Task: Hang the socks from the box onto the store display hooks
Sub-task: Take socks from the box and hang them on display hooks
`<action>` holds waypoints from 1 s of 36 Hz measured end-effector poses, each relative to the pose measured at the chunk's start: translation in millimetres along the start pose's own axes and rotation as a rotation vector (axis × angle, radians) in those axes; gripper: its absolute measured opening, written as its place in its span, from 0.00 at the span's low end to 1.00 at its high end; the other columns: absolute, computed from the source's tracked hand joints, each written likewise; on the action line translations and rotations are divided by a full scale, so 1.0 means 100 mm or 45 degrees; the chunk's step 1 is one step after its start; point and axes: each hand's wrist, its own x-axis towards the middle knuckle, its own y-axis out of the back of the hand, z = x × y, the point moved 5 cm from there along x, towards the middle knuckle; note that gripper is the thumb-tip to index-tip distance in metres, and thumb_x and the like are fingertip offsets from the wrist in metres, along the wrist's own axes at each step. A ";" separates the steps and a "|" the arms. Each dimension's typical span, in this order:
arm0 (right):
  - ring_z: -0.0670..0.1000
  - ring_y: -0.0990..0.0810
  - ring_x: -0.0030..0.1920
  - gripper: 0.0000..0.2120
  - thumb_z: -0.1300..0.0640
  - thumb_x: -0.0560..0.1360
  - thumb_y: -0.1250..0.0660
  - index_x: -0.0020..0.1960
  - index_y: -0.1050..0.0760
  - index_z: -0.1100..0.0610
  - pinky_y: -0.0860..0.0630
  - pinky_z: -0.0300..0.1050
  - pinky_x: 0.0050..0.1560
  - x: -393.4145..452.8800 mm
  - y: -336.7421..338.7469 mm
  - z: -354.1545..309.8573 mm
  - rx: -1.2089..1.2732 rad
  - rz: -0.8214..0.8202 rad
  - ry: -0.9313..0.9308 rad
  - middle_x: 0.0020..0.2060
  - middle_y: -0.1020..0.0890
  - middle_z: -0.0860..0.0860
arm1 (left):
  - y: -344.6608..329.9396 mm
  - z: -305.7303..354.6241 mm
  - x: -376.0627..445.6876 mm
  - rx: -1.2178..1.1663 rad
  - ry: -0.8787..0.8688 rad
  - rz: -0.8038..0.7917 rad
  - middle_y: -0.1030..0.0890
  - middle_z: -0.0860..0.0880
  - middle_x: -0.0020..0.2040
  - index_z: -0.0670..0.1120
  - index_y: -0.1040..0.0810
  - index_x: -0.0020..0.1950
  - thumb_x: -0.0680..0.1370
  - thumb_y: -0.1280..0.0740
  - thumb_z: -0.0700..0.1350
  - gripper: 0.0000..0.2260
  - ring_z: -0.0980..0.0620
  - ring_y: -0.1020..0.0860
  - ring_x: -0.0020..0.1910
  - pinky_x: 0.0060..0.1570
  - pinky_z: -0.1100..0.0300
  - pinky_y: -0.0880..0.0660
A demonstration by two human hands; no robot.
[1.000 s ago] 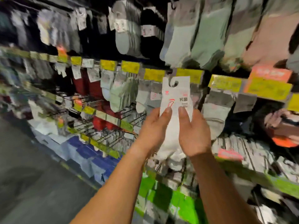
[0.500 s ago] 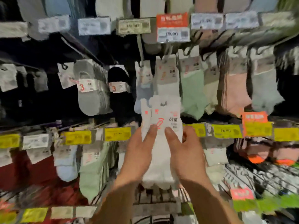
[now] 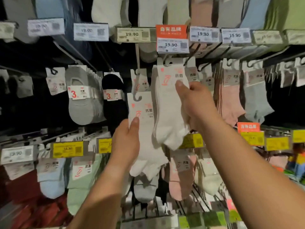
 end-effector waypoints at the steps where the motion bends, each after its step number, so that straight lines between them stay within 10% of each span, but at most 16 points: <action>1: 0.46 0.34 0.21 0.14 0.52 0.80 0.35 0.41 0.33 0.58 0.39 0.35 0.23 0.05 -0.01 -0.04 0.004 -0.014 0.009 0.23 0.31 0.48 | 0.00 -0.01 0.00 0.013 -0.009 0.004 0.16 0.55 0.53 0.50 0.19 0.58 0.85 0.41 0.52 0.12 0.55 0.19 0.54 0.53 0.56 0.24; 5: 0.56 0.16 0.39 0.15 0.53 0.80 0.34 0.50 0.25 0.66 0.19 0.50 0.37 0.18 -0.06 -0.13 0.038 -0.046 0.016 0.42 0.16 0.61 | 0.03 -0.06 -0.01 0.022 -0.004 0.023 0.16 0.54 0.53 0.50 0.20 0.57 0.85 0.41 0.53 0.13 0.54 0.18 0.53 0.48 0.57 0.24; 8: 0.65 0.17 0.49 0.23 0.47 0.74 0.31 0.51 0.27 0.69 0.23 0.69 0.50 0.26 -0.07 -0.14 0.025 -0.024 0.002 0.52 0.20 0.69 | 0.06 -0.07 -0.01 0.056 -0.022 0.016 0.16 0.56 0.54 0.52 0.20 0.59 0.85 0.41 0.54 0.13 0.55 0.19 0.55 0.53 0.55 0.23; 16: 0.56 0.16 0.44 0.09 0.53 0.76 0.30 0.43 0.23 0.58 0.20 0.49 0.46 0.57 -0.10 0.10 -0.104 -0.020 -0.064 0.43 0.17 0.56 | 0.11 -0.07 -0.02 0.000 -0.026 0.022 0.17 0.58 0.53 0.57 0.21 0.52 0.84 0.41 0.54 0.09 0.60 0.20 0.53 0.50 0.59 0.26; 28: 0.60 0.20 0.53 0.22 0.41 0.80 0.40 0.57 0.23 0.60 0.27 0.46 0.46 0.74 -0.16 0.24 -1.034 0.086 0.105 0.52 0.19 0.57 | 0.01 -0.03 0.04 -0.028 -0.027 -0.020 0.15 0.55 0.54 0.52 0.20 0.55 0.79 0.40 0.62 0.17 0.52 0.18 0.55 0.61 0.42 0.23; 36: 0.49 0.26 0.42 0.16 0.40 0.81 0.43 0.48 0.27 0.52 0.36 0.44 0.40 -0.28 -0.14 0.35 -0.681 -0.111 0.150 0.39 0.22 0.46 | -0.28 0.08 0.12 -0.158 -0.040 -0.077 0.14 0.53 0.54 0.54 0.18 0.55 0.73 0.37 0.66 0.21 0.48 0.17 0.57 0.62 0.39 0.23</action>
